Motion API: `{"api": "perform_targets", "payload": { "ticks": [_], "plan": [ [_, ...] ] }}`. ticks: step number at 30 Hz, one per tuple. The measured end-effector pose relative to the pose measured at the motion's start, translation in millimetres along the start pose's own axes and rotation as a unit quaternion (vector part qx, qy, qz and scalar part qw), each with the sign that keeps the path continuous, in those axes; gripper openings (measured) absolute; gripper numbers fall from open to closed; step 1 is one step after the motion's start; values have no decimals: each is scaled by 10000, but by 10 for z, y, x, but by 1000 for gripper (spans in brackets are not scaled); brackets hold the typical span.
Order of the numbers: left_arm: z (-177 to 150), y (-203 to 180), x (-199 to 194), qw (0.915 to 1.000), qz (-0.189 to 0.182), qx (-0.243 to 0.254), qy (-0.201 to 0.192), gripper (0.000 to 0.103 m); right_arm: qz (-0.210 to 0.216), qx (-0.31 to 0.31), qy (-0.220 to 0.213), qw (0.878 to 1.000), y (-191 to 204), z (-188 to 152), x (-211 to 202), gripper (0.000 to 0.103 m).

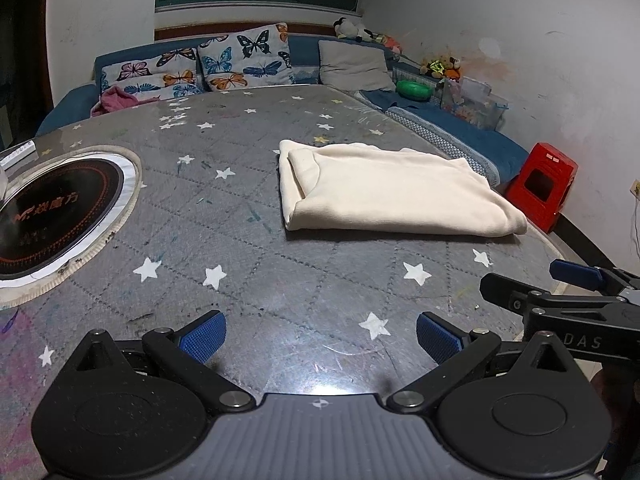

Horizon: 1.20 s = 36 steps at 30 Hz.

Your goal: Fold clothes

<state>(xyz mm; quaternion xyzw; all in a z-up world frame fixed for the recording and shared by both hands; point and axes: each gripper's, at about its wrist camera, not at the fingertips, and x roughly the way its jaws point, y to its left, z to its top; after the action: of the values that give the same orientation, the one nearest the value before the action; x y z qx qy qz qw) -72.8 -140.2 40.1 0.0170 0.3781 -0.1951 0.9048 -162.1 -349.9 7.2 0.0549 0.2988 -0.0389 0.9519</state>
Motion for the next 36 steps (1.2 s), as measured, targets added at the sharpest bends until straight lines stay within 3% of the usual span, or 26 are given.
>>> {"api": "perform_targets", "payload": {
  "ticks": [36],
  "plan": [
    [-102, -137, -194, 9995, 134, 184, -207, 103, 185, 47, -181, 9997, 35, -43, -145, 103]
  ]
}}
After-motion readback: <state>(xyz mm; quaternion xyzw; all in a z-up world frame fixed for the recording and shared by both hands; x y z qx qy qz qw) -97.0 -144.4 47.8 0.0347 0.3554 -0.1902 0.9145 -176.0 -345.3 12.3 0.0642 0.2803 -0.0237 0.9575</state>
